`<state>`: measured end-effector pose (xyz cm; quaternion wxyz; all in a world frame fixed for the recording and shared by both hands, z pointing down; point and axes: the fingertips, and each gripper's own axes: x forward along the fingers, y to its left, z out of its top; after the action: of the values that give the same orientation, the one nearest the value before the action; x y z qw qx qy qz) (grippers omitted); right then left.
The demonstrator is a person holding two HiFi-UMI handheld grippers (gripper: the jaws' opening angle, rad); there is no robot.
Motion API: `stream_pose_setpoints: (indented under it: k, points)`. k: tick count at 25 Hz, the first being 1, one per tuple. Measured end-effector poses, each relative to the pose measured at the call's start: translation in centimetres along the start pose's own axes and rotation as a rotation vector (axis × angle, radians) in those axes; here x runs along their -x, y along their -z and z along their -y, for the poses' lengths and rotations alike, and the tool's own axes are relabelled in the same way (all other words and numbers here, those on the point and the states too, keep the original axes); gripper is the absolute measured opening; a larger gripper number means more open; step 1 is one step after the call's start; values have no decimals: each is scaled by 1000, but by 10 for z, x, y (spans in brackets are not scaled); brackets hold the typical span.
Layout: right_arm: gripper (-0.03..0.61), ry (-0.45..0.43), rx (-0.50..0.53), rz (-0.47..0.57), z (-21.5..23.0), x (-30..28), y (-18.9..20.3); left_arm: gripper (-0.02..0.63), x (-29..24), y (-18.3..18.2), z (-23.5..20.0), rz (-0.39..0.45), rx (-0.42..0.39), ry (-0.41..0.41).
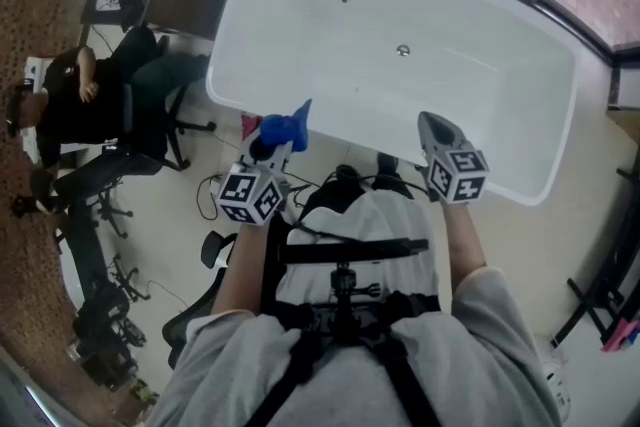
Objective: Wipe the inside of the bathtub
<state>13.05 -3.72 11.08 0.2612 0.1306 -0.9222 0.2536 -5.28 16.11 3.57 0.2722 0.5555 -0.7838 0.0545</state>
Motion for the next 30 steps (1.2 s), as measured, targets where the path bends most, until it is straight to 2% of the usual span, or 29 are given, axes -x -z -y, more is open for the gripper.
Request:
stream_pose_setpoints:
  k: [5,11,17,21,25,30]
  points:
    - [9,62,-40,50,3,3,-3,86,-7,-14,-5,8,-40,39]
    - [9,150,-93,102,-11,-5,3,86,-21,-27,-33,27,-90,147]
    - [9,313,-156,142,-44,-29,5,86,-35,-43,-81,23,-142,326]
    - [9,413,-226,161,-87,-53,15,86,-37,-48,-129,-8,-173,442]
    - [9,484,-262,184,-126,-77,10,86,-48,-54,-172,-53,-200,529]
    - [9,578,-300,193,-154,-77,22,86,-66,-47,-179,-121,-257,656]
